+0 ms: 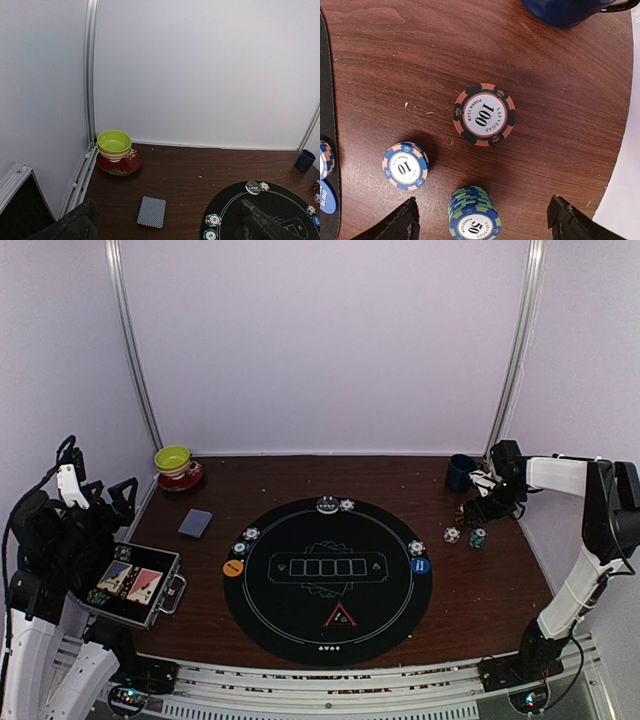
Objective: Distribute texas hold em gaming equipment
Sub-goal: Pick up the pile of poker chips from the pile of poker chips.
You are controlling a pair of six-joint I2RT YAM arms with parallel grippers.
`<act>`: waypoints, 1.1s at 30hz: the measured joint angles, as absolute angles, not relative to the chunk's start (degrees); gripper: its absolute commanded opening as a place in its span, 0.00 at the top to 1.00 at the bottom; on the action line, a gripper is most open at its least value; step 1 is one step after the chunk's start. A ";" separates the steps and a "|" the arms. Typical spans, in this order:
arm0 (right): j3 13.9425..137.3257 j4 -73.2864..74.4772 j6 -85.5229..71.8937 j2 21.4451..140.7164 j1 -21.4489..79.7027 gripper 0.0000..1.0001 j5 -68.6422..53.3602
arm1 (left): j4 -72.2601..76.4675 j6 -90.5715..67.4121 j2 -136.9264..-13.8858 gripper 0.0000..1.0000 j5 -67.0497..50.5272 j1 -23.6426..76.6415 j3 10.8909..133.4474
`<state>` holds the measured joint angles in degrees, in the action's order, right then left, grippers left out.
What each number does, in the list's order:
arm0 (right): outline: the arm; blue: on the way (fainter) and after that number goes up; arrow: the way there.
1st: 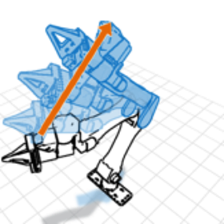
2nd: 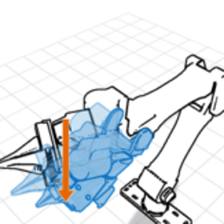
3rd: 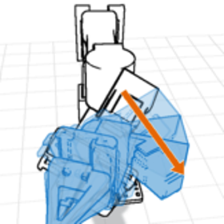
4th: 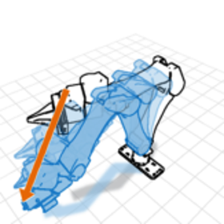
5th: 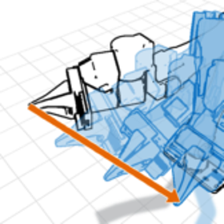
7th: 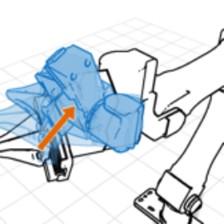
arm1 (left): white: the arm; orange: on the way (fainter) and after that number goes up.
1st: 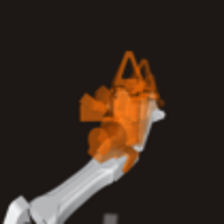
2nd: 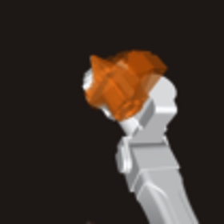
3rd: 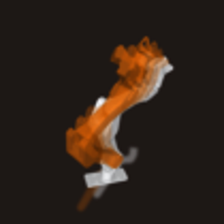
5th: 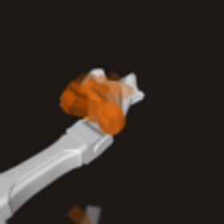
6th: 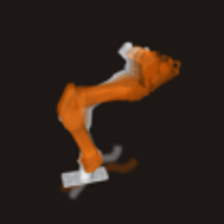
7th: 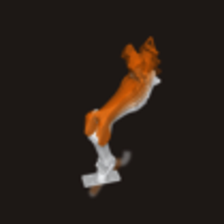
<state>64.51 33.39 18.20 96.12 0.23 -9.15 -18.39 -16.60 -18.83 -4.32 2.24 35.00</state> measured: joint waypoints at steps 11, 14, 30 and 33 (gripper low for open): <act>64.51 34.76 19.25 96.14 0.23 0.14 -9.43 | -18.33 -16.60 -18.55 0.02 -4.29 2.22 35.00; 64.51 35.33 19.35 96.14 0.23 0.15 -9.43 | -18.26 -16.60 -18.57 0.02 -4.32 2.22 35.00; 64.51 37.71 19.90 96.14 -0.05 0.24 -8.97 | -18.06 -16.60 -18.57 0.02 -4.29 2.22 35.00; 64.51 38.17 20.36 96.14 -0.05 0.25 -8.97 | -18.06 -16.60 -18.57 0.02 -4.29 2.22 35.00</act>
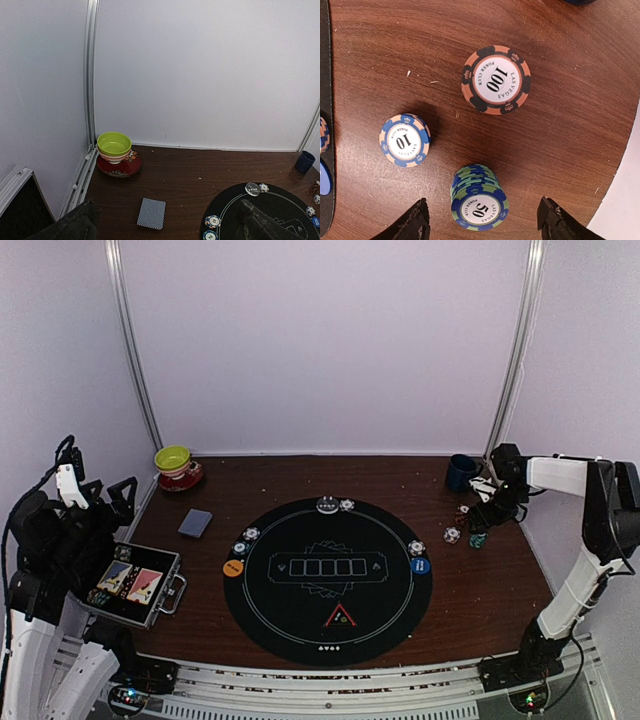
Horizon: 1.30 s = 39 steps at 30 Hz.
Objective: Distribute texas hold em gaming equipment
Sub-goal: Pick up the pile of poker chips from the pile of poker chips.
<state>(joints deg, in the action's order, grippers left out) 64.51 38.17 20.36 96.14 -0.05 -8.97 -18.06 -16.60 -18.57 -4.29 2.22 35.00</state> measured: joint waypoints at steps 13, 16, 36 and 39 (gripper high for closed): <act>63.75 38.76 20.84 96.20 -0.14 0.35 -8.58 | -18.06 -16.60 -18.57 0.02 -4.29 2.22 35.00; 63.75 38.63 20.80 96.51 -0.14 0.36 -8.49 | -18.04 -16.60 -18.57 0.02 -4.29 2.22 35.00; 63.75 37.69 20.60 99.37 -0.14 0.49 -8.54 | -18.04 -16.60 -18.57 0.02 -4.32 2.24 35.00; 63.75 37.69 20.60 99.48 -0.14 0.51 -8.54 | -18.04 -16.60 -18.57 0.02 -4.32 2.24 35.00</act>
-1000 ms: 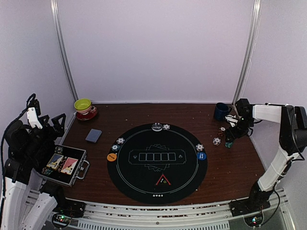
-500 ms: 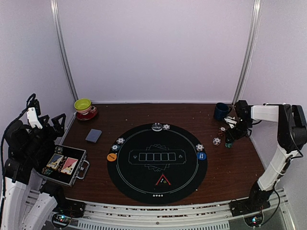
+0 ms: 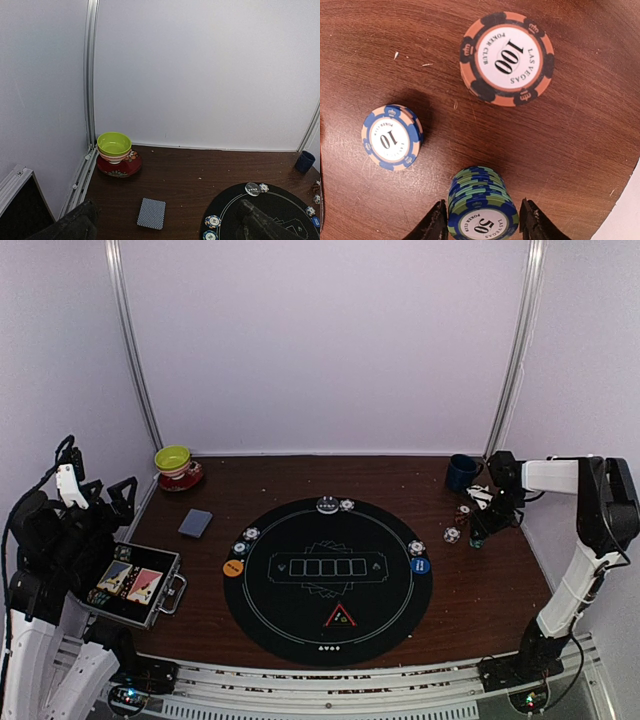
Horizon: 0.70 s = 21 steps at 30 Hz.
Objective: Distribute texas hold em gaming equipment
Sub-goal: Pick up the pile of poker chips from the pile of poker chips.
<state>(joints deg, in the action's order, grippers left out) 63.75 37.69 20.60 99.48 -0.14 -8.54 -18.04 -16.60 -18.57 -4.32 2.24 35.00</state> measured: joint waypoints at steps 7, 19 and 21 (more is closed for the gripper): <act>63.75 37.67 20.60 99.59 -0.14 0.62 -8.62 | -18.06 -16.60 -18.57 0.02 -4.32 2.22 35.00; 63.75 37.58 20.60 98.87 -0.14 0.70 -8.97 | -18.04 -16.60 -18.57 0.02 -4.32 2.22 35.00; 63.75 37.56 20.62 97.60 -0.14 0.72 -8.99 | -18.06 -16.60 -18.57 0.02 -4.32 2.22 35.00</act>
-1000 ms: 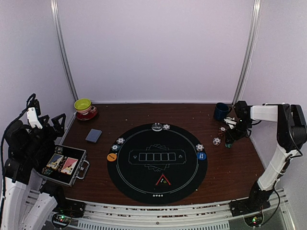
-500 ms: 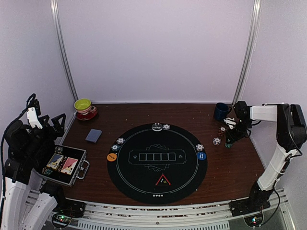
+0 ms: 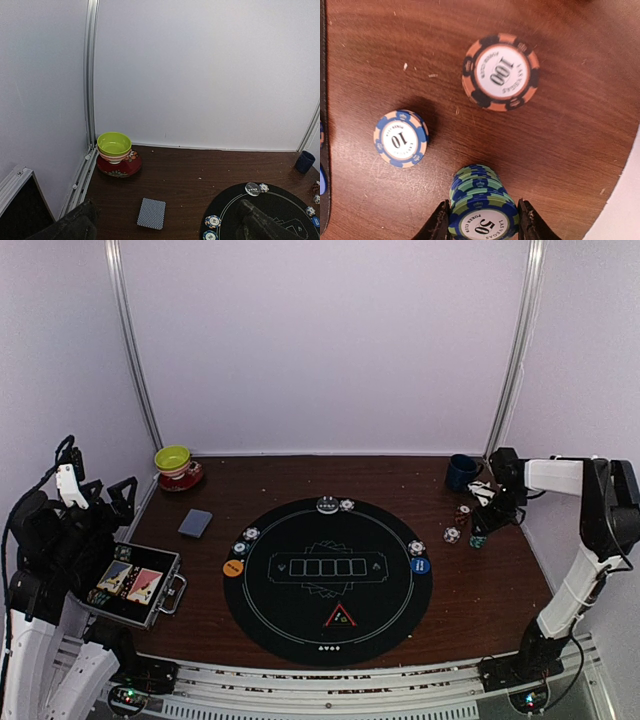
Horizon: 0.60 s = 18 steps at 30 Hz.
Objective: Distribute texas hold em gaming equipment
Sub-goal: Pick up the pile of poker chips from the pile of poker chips.
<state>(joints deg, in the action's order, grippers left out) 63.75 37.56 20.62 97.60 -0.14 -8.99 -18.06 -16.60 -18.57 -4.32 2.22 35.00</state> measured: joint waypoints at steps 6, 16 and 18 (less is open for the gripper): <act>63.75 37.30 20.60 92.79 -0.14 0.73 -9.39 | -18.04 -16.60 -18.57 0.02 -4.29 2.22 35.00; 66.87 37.71 20.60 90.96 8.84 0.72 -10.46 | -18.04 -16.60 -18.57 0.02 -4.27 2.22 35.00; 69.87 37.95 20.60 92.18 12.67 0.72 -10.46 | -18.04 -16.62 -18.57 0.02 -4.27 2.22 35.00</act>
